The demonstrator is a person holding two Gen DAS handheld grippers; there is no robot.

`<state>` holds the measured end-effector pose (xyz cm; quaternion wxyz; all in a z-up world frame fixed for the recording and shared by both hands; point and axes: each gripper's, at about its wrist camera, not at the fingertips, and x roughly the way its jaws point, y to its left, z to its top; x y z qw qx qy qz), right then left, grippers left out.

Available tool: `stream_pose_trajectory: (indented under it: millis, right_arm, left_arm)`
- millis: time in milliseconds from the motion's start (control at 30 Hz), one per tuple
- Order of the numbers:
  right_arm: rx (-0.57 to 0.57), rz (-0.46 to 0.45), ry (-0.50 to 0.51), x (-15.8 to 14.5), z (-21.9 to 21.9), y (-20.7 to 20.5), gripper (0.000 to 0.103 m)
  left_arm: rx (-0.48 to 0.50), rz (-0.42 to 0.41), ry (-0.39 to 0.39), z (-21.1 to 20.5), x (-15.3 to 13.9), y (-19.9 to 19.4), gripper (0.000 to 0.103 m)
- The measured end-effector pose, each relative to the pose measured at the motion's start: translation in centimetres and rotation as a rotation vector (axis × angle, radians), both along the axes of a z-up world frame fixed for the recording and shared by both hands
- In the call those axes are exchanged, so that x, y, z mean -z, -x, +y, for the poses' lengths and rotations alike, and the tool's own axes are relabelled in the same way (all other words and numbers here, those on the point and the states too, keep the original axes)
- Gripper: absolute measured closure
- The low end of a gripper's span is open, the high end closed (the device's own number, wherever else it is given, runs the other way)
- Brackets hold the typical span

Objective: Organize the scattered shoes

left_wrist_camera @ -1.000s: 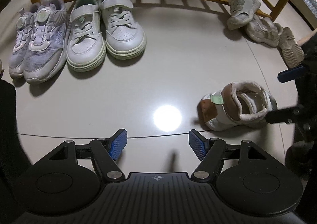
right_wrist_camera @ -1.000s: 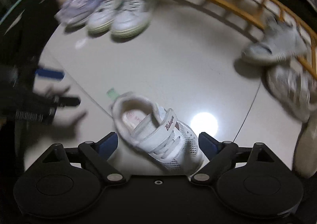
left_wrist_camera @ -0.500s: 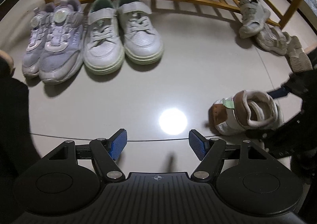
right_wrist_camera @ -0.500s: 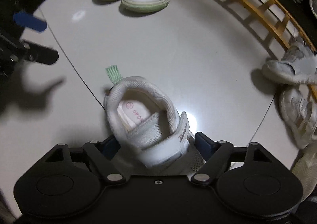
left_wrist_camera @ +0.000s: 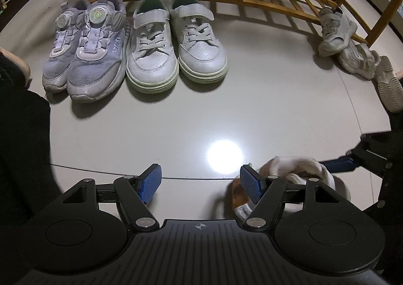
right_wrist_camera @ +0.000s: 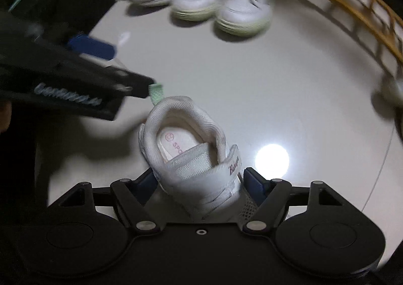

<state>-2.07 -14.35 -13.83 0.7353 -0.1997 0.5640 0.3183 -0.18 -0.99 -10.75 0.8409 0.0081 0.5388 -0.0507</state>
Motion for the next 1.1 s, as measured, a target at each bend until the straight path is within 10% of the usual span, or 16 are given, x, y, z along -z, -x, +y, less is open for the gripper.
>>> stream_pose_trajectory:
  millis: [633,1100]
  right_arm:
    - [0.028,0.055,-0.023,-1.1,-3.9,0.0,0.023]
    - [0.836,-0.234,0.161,-4.9,-24.0,-9.8,0.02]
  left_arm:
    - [0.04,0.012,-0.014,-0.9,0.4,0.0,0.033]
    - [0.003,0.023,-0.011,-0.4,0.7,-0.6,0.033]
